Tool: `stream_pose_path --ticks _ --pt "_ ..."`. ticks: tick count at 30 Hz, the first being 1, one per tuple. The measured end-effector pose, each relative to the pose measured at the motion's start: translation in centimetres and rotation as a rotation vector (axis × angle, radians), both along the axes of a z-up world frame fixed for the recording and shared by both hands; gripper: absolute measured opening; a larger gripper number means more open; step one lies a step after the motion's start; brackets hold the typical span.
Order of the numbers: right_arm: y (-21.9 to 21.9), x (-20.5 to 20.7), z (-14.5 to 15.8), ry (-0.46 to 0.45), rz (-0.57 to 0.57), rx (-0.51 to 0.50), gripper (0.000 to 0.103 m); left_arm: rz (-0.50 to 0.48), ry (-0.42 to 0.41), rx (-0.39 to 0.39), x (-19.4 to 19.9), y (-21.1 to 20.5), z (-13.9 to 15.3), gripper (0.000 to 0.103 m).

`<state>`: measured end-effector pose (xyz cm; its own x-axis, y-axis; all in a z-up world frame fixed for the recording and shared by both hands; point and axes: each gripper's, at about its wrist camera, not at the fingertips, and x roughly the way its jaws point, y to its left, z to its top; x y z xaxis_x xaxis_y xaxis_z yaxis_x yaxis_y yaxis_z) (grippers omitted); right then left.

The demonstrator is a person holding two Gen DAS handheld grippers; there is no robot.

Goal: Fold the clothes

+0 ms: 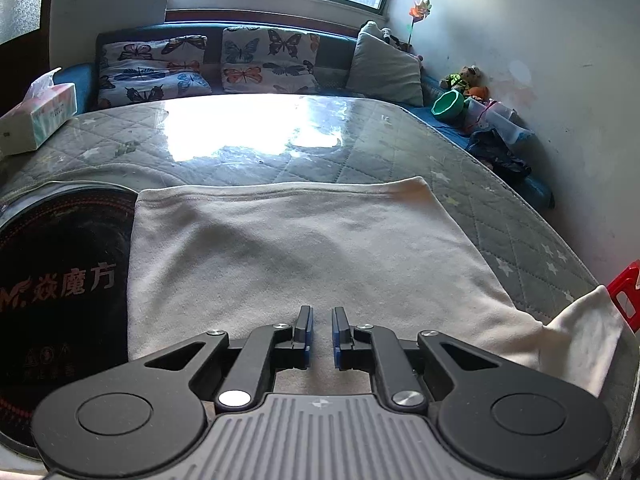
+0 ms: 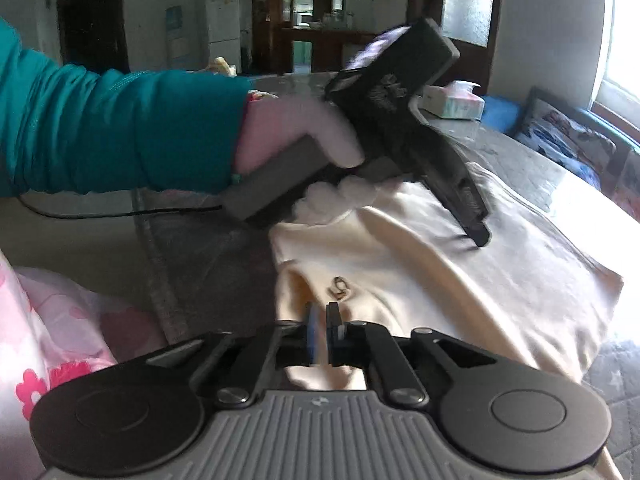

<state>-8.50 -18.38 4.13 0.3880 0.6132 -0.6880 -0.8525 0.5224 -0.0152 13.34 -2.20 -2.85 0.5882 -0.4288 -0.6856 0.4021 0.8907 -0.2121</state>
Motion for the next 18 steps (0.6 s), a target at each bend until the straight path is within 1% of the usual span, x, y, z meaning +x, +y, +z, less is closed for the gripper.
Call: stream_pose_path --ticks 1,3,4,5,6,9,10,11,12,18 --pt "0.0 0.2 0.0 -0.005 -0.007 -0.007 0.011 0.0 0.001 0.0 0.0 0.0 0.0 0.011" --pt "0.1 0.5 -0.3 -0.027 -0.013 -0.025 0.011 0.0 0.002 -0.002 0.1 0.0 0.0 0.011" --pt "0.2 0.7 -0.5 -0.031 -0.011 -0.033 0.013 0.0 0.002 -0.004 0.1 0.0 0.0 0.011" --pt "0.4 0.8 -0.9 -0.034 -0.013 -0.043 0.019 -0.001 0.002 -0.004 0.1 0.0 0.0 0.011" --pt "0.5 1.0 -1.2 -0.036 -0.015 -0.054 0.021 -0.001 0.002 -0.005 0.1 0.0 0.0 0.011" --pt "0.8 1.1 -1.9 -0.067 -0.034 -0.071 0.022 -0.002 0.005 -0.008 0.1 0.0 0.0 0.012" --pt "0.7 1.0 -1.9 -0.058 -0.027 -0.068 0.019 -0.003 0.004 -0.008 0.1 0.0 0.0 0.012" --pt "0.7 0.9 -1.9 -0.049 -0.021 -0.064 0.007 -0.003 0.003 -0.008 0.1 0.0 0.0 0.012" --pt "0.7 0.8 -1.9 -0.04 -0.015 -0.06 0.004 -0.002 0.004 -0.01 0.1 0.1 0.0 0.012" --pt "0.6 0.0 -2.1 0.01 0.032 -0.044 0.0 0.002 -0.004 -0.008 0.2 0.0 -0.1 0.012"
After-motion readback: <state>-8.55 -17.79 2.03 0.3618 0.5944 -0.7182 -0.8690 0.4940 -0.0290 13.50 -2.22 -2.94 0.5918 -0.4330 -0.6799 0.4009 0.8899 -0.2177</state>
